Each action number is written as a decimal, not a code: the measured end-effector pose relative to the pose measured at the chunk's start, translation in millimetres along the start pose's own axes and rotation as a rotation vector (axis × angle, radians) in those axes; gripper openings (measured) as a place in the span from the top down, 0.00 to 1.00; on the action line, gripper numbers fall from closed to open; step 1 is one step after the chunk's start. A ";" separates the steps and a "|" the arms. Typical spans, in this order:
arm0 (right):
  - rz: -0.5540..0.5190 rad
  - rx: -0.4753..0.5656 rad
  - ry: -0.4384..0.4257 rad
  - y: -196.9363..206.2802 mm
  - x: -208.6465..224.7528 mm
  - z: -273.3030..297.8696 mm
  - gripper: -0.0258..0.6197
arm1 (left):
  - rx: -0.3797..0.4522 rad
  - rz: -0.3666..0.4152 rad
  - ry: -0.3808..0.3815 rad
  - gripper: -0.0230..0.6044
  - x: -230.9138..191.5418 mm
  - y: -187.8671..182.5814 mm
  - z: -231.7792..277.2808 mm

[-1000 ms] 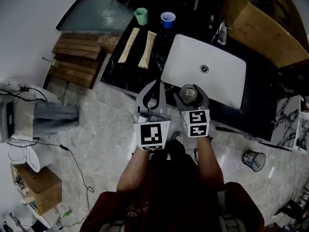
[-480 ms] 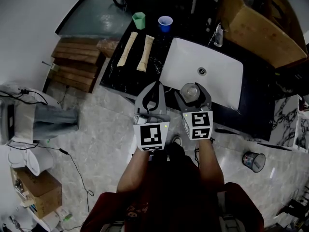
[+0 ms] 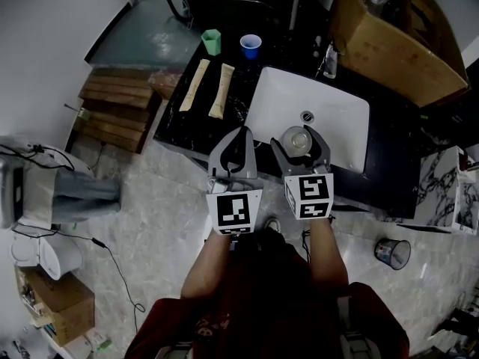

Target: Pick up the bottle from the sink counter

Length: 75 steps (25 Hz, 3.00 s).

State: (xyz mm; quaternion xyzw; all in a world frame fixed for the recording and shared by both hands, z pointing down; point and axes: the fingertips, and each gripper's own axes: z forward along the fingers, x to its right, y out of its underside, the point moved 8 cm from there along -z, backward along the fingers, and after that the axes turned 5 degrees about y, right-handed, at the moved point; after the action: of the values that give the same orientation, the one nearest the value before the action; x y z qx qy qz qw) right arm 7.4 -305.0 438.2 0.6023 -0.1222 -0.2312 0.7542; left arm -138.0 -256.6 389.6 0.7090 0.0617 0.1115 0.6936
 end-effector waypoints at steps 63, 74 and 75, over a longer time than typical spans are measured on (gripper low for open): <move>-0.075 0.542 0.271 -102.0 23.3 -95.6 0.44 | 0.258 0.026 0.093 0.96 29.2 -71.3 7.2; -0.077 0.534 0.279 -101.1 29.1 -97.5 0.44 | 0.266 0.023 0.101 0.96 34.5 -73.0 8.9; -0.079 0.531 0.281 -101.0 29.6 -97.3 0.44 | 0.266 0.019 0.102 0.96 35.1 -73.2 9.5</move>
State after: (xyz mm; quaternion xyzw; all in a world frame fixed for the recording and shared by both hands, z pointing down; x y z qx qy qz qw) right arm 57.7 -253.6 314.1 0.8087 -0.0495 -0.1349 0.5704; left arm -96.8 -255.1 319.0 0.7886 0.1044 0.1448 0.5884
